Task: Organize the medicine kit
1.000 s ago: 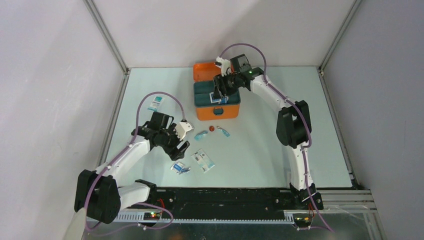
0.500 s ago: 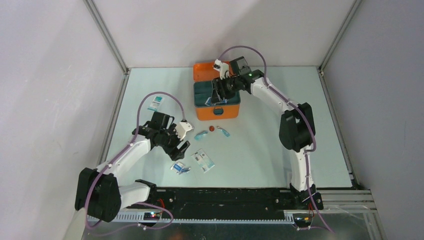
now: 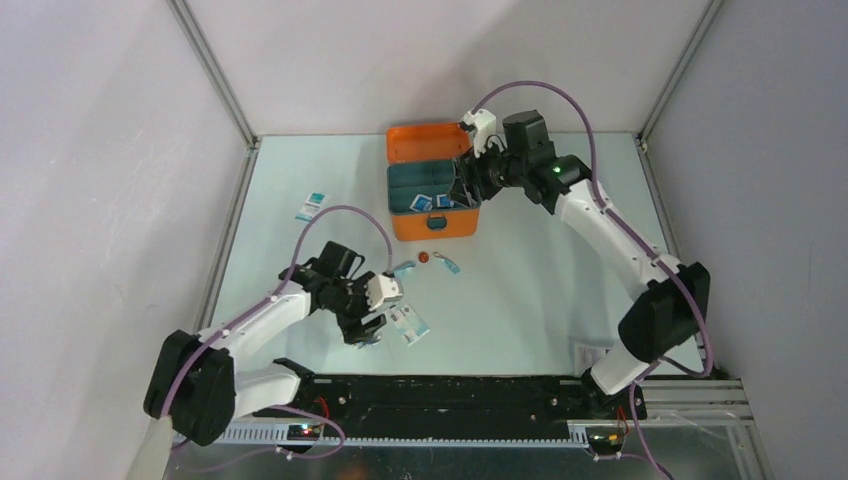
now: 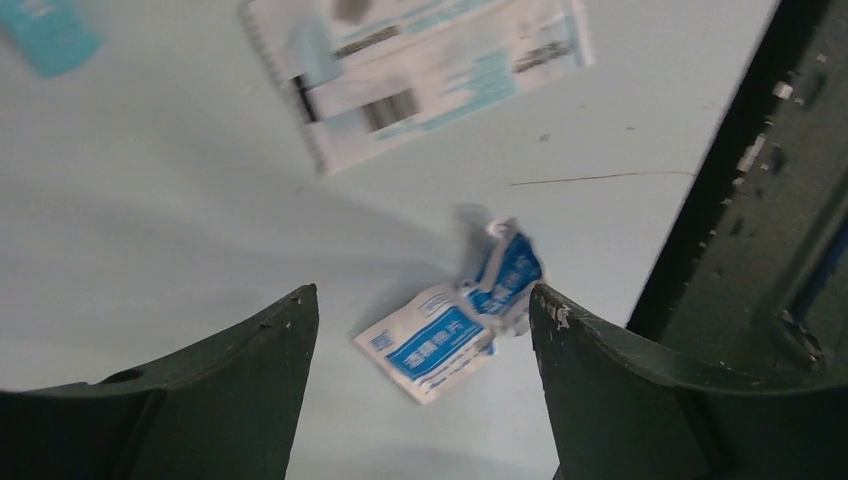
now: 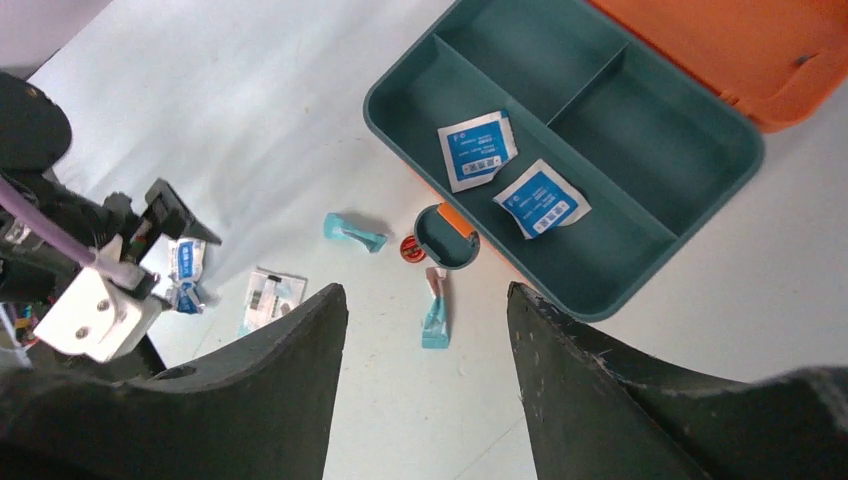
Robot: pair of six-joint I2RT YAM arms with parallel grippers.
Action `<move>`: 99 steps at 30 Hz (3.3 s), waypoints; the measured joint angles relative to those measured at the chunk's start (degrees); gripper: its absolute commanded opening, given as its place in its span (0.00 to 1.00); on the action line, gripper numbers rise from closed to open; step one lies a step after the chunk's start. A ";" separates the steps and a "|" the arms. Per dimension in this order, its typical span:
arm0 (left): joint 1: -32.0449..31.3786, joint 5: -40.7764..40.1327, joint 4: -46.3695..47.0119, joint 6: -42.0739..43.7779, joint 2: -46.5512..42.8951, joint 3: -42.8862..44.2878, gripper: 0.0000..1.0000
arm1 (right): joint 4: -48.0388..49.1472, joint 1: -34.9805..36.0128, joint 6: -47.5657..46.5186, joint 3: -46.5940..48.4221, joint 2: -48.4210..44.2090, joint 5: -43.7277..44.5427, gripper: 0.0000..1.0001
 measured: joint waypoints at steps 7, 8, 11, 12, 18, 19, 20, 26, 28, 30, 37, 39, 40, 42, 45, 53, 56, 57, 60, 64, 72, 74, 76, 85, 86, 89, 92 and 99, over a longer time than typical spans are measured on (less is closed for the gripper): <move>-9.31 -0.17 -0.90 1.33 0.35 -0.52 0.79 | 2.86 -0.17 -2.36 -3.78 -4.66 2.84 0.66; -10.36 -0.57 -0.92 1.01 0.35 -0.55 0.79 | 3.04 -0.31 -2.45 -4.02 -4.66 3.04 0.66; -13.94 -3.23 -1.01 -0.33 0.35 -0.55 0.77 | 3.06 -0.50 -2.80 -4.42 -4.66 3.50 0.66; -15.21 -4.39 -1.09 -0.96 0.35 -0.59 0.77 | 3.06 -0.61 -2.80 -4.44 -4.63 3.61 0.66; -24.41 -13.73 -0.98 -4.85 2.08 -1.42 0.59 | 3.15 -0.70 -2.80 -4.46 -4.63 3.63 0.66; -25.62 -15.43 -0.96 -5.42 3.37 -1.44 0.55 | 3.21 -0.70 -2.78 -4.46 -4.63 3.63 0.66; -26.40 -16.79 -1.11 -6.05 4.26 -1.11 0.47 | 3.26 -0.70 -2.78 -4.46 -4.63 3.63 0.66; -27.54 -23.71 -0.83 -9.16 7.28 1.11 0.14 | 3.48 -0.70 -2.78 -4.46 -4.63 3.61 0.65; -27.54 -25.62 -1.22 -9.75 7.93 2.05 0.05 | 3.48 -0.70 -2.78 -4.46 -4.63 3.61 0.65; -27.54 -26.27 -2.21 -10.25 7.96 3.39 0.01 | 3.50 -0.74 -2.78 -4.46 -4.63 3.61 0.65; -27.04 -25.70 -7.45 -10.29 7.32 13.97 0.00 | 3.50 -1.51 -2.78 -4.46 -4.63 3.58 0.65; -26.51 -24.15 -9.51 -10.29 6.75 18.38 0.00 | 3.50 -2.08 -2.78 -4.48 -4.63 3.54 0.65; -26.03 -23.15 -10.73 -10.29 6.60 20.68 0.00 | 3.50 -2.45 -2.78 -4.48 -4.63 3.45 0.65; -24.63 -20.26 -13.29 -10.32 6.62 27.26 0.00 | 3.50 -3.48 -2.75 -4.52 -4.63 3.17 0.65; -21.55 -14.69 -14.51 -10.88 6.86 38.32 0.00 | 3.48 -5.60 -2.71 -4.52 -4.63 2.80 0.65; -16.72 -6.38 -3.19 -21.03 14.75 56.89 0.00 | 3.80 -11.56 -0.37 -5.62 -4.74 2.89 0.65; -15.21 -5.84 5.35 -30.88 19.19 57.31 0.00 | 3.89 -13.46 0.26 -7.17 -5.25 3.28 0.65; -14.23 -5.77 8.85 -35.45 21.35 57.31 0.00 | 3.89 -14.03 0.37 -7.67 -5.55 3.39 0.65; -10.97 -7.06 17.66 -47.54 27.45 57.29 0.00 | 4.02 -15.54 0.83 -8.98 -6.84 3.43 0.65; -7.52 -7.98 29.33 -61.61 35.12 56.89 0.00 | 4.76 -17.11 1.22 -10.86 -9.14 3.39 0.65; -7.48 -9.05 41.05 -73.53 41.94 56.85 0.00 | 6.88 -19.47 1.42 -13.81 -10.84 2.47 0.65; -7.56 -9.64 42.47 -74.86 42.53 56.72 0.00 | 6.95 -19.76 1.42 -14.56 -10.84 2.27 0.65; -7.56 -10.36 43.76 -75.73 42.99 56.30 0.00 | 6.91 -19.89 1.44 -14.99 -10.84 2.19 0.65; -7.56 -12.11 46.23 -77.33 45.79 52.15 0.00 | 7.48 -19.89 1.84 -15.02 -10.84 1.18 0.65; -7.56 -12.17 46.66 -77.40 45.97 51.34 0.00 | 7.45 -19.89 1.81 -15.02 -10.84 1.14 0.65; -7.56 -12.41 47.43 -77.72 46.29 49.66 0.00 | 7.52 -19.89 1.81 -15.04 -10.84 0.98 0.65; -7.56 -12.87 47.98 -77.72 46.31 49.13 0.11 | 7.54 -19.89 1.81 -15.04 -10.84 0.79 0.65; -7.54 -14.88 49.40 -76.28 45.31 45.59 0.31 | 7.76 -19.89 1.92 -15.02 -10.82 0.17 0.65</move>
